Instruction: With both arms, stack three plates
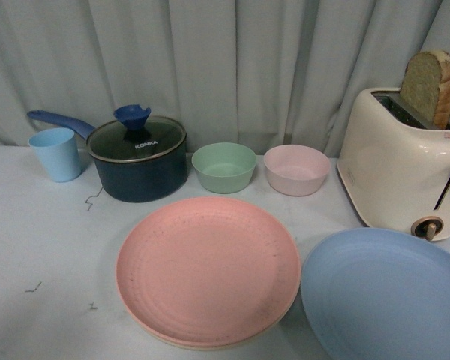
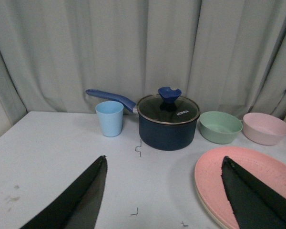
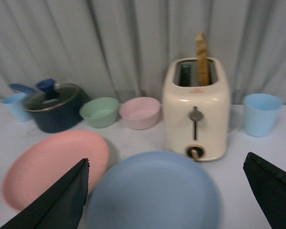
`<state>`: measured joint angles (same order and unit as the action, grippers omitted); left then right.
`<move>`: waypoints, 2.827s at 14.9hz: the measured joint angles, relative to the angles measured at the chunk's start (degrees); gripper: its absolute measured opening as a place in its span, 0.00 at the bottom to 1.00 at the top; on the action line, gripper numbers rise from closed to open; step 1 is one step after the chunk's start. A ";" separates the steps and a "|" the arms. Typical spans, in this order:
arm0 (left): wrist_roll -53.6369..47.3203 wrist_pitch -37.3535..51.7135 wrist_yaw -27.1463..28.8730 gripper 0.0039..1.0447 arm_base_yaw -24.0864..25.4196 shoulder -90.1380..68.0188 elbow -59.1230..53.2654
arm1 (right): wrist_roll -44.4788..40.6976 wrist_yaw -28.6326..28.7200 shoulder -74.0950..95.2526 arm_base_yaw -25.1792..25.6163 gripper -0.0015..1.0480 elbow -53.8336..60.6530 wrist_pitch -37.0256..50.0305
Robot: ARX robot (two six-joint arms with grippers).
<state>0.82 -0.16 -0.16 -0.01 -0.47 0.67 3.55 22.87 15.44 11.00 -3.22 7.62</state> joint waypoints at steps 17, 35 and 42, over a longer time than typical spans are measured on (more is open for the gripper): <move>-0.04 -0.04 0.17 0.94 0.00 0.00 -0.02 | 9.60 -28.89 97.46 -10.23 0.94 -30.58 27.43; -0.07 -0.04 0.20 0.94 0.00 0.00 -0.02 | 10.05 -12.46 64.65 -4.15 0.03 -18.97 17.66; -0.07 -0.04 0.20 0.94 0.00 0.00 -0.02 | 22.75 -16.63 82.23 -23.30 0.03 -34.03 21.09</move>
<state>0.75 -0.21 0.03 -0.01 -0.47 0.64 26.30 6.24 97.67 -12.29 -37.26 28.71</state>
